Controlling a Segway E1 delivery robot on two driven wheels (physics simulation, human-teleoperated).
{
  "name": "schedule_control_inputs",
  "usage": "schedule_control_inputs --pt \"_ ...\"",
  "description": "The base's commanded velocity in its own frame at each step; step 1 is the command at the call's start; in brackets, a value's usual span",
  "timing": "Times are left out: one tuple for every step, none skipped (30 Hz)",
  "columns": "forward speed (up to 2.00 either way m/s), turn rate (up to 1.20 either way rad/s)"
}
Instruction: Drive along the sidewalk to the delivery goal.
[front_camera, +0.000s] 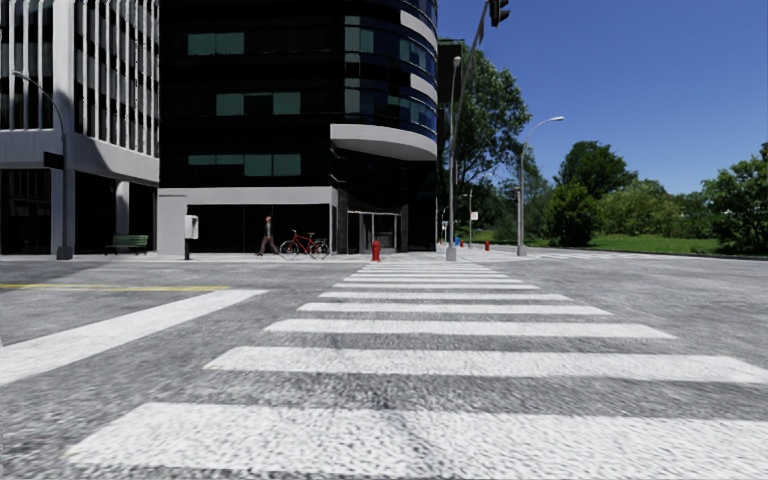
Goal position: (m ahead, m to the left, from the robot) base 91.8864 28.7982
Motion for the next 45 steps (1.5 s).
schedule_control_inputs --pt "2.00 0.00" --pt "2.00 0.00" --pt "2.00 0.00" --pt "2.00 0.00" --pt "2.00 0.00" --pt "2.00 0.00" --pt "2.00 0.00" --pt "2.00 0.00" --pt "2.00 0.00" --pt "2.00 0.00" --pt "2.00 0.00" --pt "2.00 0.00" --pt "2.00 0.00" --pt "2.00 0.00" --pt "2.00 0.00" --pt "2.00 0.00" --pt "2.00 0.00" --pt "2.00 0.00" --pt "2.00 0.00" --pt "2.00 0.00" --pt "2.00 0.00" --pt "2.00 0.00" --pt "2.00 0.00" --pt "2.00 0.00" --pt "2.00 0.00" --pt "2.00 0.00" --pt "2.00 0.00" --pt "2.00 0.00" --pt "2.00 0.00" --pt "2.00 0.00" --pt "2.00 0.00" --pt "2.00 0.00" --pt "2.00 0.00" --pt "2.00 0.00" --pt "2.00 0.00" --pt "2.00 0.00" --pt "2.00 0.00" --pt "2.00 0.00" --pt "2.00 0.00" --pt "2.00 0.00" --pt "2.00 0.00" --pt "2.00 0.00" --pt "2.00 0.00" --pt "2.00 0.00" --pt "2.00 0.00"
